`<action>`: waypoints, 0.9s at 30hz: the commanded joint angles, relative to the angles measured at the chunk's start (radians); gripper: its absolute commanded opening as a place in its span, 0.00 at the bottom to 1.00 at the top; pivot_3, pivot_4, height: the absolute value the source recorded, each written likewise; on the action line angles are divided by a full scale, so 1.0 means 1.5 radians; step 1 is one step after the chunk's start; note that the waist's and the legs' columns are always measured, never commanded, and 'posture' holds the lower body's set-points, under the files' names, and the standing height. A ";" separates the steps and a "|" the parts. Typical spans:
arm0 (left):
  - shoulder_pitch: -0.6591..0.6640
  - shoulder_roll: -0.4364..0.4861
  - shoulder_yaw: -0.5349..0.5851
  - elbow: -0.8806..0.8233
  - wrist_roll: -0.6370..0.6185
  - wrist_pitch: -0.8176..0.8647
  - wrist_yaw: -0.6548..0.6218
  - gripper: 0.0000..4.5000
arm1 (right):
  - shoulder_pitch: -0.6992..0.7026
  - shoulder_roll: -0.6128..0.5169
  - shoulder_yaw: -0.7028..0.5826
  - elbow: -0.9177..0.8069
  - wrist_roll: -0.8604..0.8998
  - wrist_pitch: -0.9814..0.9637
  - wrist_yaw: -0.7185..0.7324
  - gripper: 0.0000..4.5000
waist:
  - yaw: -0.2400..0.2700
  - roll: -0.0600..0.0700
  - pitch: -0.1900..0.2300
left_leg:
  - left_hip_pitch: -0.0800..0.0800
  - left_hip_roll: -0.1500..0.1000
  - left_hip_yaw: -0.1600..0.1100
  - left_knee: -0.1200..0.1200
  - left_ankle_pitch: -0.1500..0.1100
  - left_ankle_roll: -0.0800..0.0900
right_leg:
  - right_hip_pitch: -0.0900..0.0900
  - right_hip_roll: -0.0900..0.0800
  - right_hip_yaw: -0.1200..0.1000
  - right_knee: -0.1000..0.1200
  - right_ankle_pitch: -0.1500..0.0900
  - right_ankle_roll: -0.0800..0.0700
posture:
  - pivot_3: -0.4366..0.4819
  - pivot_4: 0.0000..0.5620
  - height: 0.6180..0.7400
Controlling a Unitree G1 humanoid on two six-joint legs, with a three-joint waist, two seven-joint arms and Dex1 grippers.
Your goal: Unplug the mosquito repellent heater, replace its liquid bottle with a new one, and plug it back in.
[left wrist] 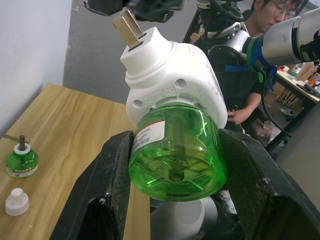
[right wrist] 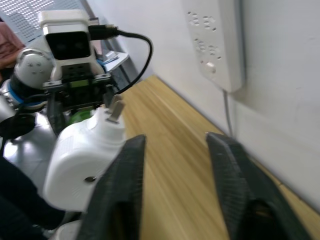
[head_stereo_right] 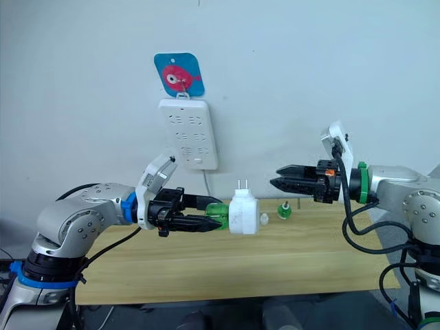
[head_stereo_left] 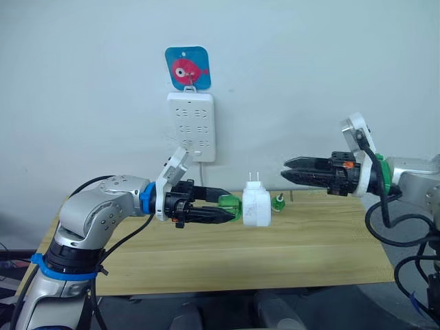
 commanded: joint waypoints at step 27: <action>-0.024 0.005 0.008 -0.021 -0.024 0.019 -0.019 0.52 | -0.090 0.035 0.180 -0.063 -0.158 -0.164 0.114 0.00 | -0.012 0.000 0.000 | 0.000 0.000 0.000 0.000 0.000 0.000 | 0.000 0.000 0.000 0.000 0.000 0.000 | 0.31 0.09 0.96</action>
